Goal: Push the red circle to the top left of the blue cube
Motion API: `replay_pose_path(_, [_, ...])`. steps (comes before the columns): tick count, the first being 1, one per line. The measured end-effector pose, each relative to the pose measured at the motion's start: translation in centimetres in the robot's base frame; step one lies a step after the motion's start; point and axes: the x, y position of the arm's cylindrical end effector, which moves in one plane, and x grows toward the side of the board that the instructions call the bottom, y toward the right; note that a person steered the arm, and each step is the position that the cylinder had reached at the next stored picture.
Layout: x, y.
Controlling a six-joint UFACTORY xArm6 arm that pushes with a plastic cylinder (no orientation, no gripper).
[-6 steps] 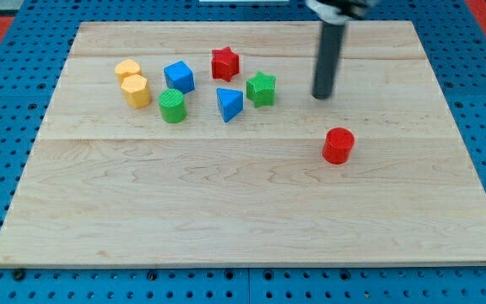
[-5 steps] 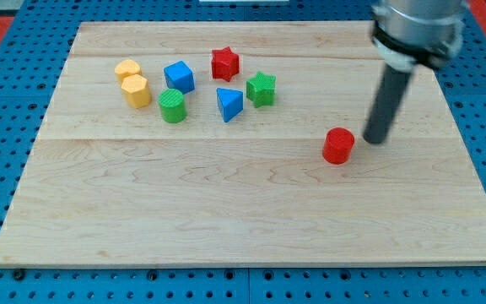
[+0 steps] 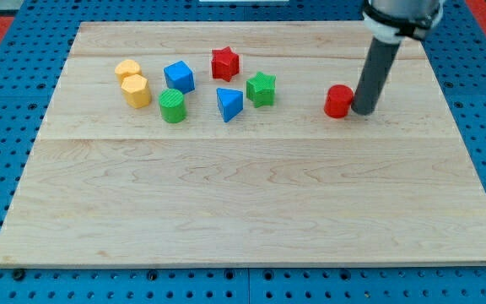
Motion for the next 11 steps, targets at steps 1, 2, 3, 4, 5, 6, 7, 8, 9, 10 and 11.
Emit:
replay_pose_path(1, [-8.0,-9.2])
replay_pose_path(2, [-9.5,-8.3])
replay_pose_path(3, [-4.7,1.2])
replay_pose_path(4, [-0.2,-0.9])
replay_pose_path(5, [-2.1,-6.3])
replay_pose_path(6, [-3.7,-8.5])
replay_pose_path(7, [-4.7,-9.9])
replay_pose_path(8, [-0.8,-10.5])
replay_pose_path(9, [-2.5,-12.1])
replay_pose_path(10, [-5.2,-11.3])
replay_pose_path(11, [-8.1,-13.0])
